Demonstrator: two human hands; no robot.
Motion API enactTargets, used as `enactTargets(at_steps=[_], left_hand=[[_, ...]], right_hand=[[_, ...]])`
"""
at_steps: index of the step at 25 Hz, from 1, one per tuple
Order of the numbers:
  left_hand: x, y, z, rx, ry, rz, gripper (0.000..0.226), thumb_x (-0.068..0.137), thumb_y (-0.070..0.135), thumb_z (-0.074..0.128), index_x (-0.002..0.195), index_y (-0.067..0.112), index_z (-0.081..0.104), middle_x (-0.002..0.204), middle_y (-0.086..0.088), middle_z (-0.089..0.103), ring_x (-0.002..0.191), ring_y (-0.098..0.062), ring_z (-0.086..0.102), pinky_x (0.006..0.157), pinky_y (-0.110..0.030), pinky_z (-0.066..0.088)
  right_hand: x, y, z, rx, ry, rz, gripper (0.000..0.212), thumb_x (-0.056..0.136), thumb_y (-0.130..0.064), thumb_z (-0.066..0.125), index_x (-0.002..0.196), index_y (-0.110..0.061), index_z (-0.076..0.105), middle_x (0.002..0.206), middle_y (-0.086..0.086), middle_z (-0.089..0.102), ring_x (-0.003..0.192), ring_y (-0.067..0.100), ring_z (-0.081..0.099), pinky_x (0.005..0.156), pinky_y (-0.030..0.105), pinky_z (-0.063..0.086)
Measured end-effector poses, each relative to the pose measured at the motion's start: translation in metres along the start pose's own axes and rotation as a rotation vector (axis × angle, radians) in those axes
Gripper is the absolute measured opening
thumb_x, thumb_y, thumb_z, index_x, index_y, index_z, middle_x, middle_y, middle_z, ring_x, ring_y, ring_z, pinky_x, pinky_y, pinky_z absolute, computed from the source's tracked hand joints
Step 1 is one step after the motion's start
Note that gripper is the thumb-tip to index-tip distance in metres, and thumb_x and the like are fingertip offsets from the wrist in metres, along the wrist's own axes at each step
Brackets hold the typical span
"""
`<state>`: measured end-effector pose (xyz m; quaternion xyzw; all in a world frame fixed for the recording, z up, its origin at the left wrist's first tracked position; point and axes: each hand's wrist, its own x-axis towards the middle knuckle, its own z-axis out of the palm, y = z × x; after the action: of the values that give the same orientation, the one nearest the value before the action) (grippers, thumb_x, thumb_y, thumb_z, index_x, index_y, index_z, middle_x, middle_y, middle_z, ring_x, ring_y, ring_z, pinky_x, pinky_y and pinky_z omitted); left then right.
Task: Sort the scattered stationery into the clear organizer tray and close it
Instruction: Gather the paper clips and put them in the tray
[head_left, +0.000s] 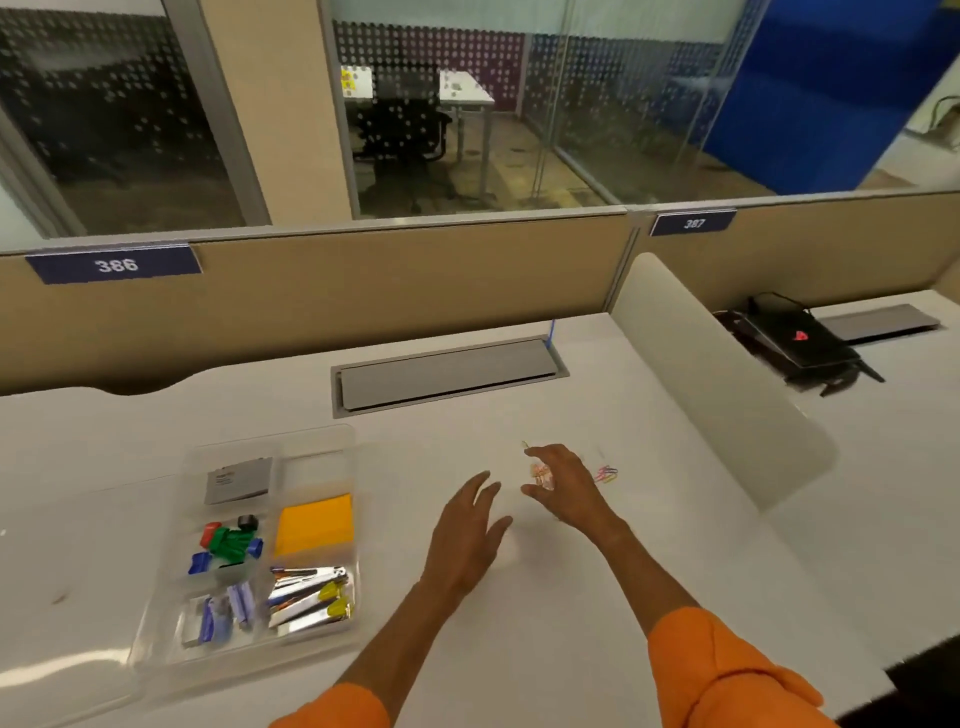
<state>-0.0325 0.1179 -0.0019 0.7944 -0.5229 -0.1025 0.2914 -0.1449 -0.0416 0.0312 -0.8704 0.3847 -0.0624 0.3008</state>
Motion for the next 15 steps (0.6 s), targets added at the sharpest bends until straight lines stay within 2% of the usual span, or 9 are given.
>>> enactTargets(at_steps=[2, 4, 6, 8, 11, 13, 15], left_hand=[[0.007, 0.015, 0.017, -0.006, -0.043, 0.007, 0.052, 0.095, 0.049, 0.047, 0.141, 0.027, 0.042, 0.155, 0.007, 0.032, 0.138, -0.014, 0.037, 0.108, -0.031, 0.039], [0.014, 0.028, 0.031, -0.028, -0.080, 0.004, 0.053, 0.095, 0.049, 0.048, 0.142, 0.026, 0.041, 0.155, 0.008, 0.031, 0.138, -0.014, 0.038, 0.107, -0.032, 0.041], [0.021, 0.039, 0.044, -0.069, -0.109, -0.022, 0.056, 0.094, 0.049, 0.049, 0.143, 0.024, 0.039, 0.155, 0.007, 0.031, 0.137, -0.014, 0.039, 0.105, -0.033, 0.042], [0.028, 0.045, 0.053, -0.123, -0.134, -0.065, 0.063, 0.092, 0.052, 0.052, 0.145, 0.023, 0.034, 0.156, 0.006, 0.028, 0.138, -0.015, 0.038, 0.106, -0.033, 0.042], [0.041, 0.049, 0.060, -0.177, -0.212, -0.111, 0.091, 0.081, 0.062, 0.060, 0.151, 0.022, 0.017, 0.159, 0.003, 0.020, 0.143, -0.017, 0.029, 0.113, -0.035, 0.035], [0.050, 0.048, 0.063, -0.141, -0.292, -0.137, 0.123, 0.062, 0.073, 0.069, 0.153, 0.021, 0.004, 0.162, 0.002, 0.011, 0.147, -0.018, 0.018, 0.118, -0.037, 0.025], [0.061, 0.043, 0.067, -0.055, -0.329, -0.149, 0.145, 0.047, 0.081, 0.071, 0.152, 0.019, -0.009, 0.163, 0.000, 0.000, 0.150, -0.019, 0.004, 0.121, -0.037, 0.012]], right_hand=[[-0.012, 0.031, -0.014, 0.018, 0.030, 0.042, 0.061, 0.079, -0.035, 0.076, 0.133, -0.022, 0.050, 0.133, 0.002, 0.051, 0.124, 0.022, 0.049, 0.101, 0.025, 0.036], [-0.022, 0.056, -0.025, -0.065, 0.046, 0.095, 0.076, 0.075, -0.047, 0.075, 0.139, -0.023, 0.043, 0.141, 0.002, 0.046, 0.131, 0.023, 0.043, 0.105, 0.030, 0.031], [-0.030, 0.078, -0.030, -0.127, 0.002, 0.175, 0.105, 0.068, -0.062, 0.073, 0.149, -0.020, 0.022, 0.156, 0.004, 0.025, 0.144, 0.024, 0.022, 0.115, 0.040, 0.019], [-0.036, 0.098, -0.031, -0.145, -0.074, 0.237, 0.131, 0.059, -0.071, 0.073, 0.152, -0.018, -0.004, 0.162, 0.005, -0.004, 0.149, 0.026, -0.004, 0.119, 0.045, 0.004], [-0.040, 0.122, -0.028, -0.145, -0.130, 0.257, 0.152, 0.047, -0.077, 0.074, 0.147, -0.018, -0.024, 0.157, 0.005, -0.026, 0.146, 0.026, -0.022, 0.119, 0.046, -0.005], [-0.039, 0.132, -0.024, -0.117, -0.140, 0.244, 0.157, 0.042, -0.081, 0.072, 0.145, -0.019, -0.029, 0.156, 0.004, -0.031, 0.144, 0.024, -0.025, 0.119, 0.045, -0.006], [-0.035, 0.139, -0.018, -0.121, -0.121, 0.228, 0.158, 0.040, -0.087, 0.066, 0.144, -0.019, -0.031, 0.155, 0.004, -0.032, 0.143, 0.022, -0.028, 0.121, 0.045, -0.007]])
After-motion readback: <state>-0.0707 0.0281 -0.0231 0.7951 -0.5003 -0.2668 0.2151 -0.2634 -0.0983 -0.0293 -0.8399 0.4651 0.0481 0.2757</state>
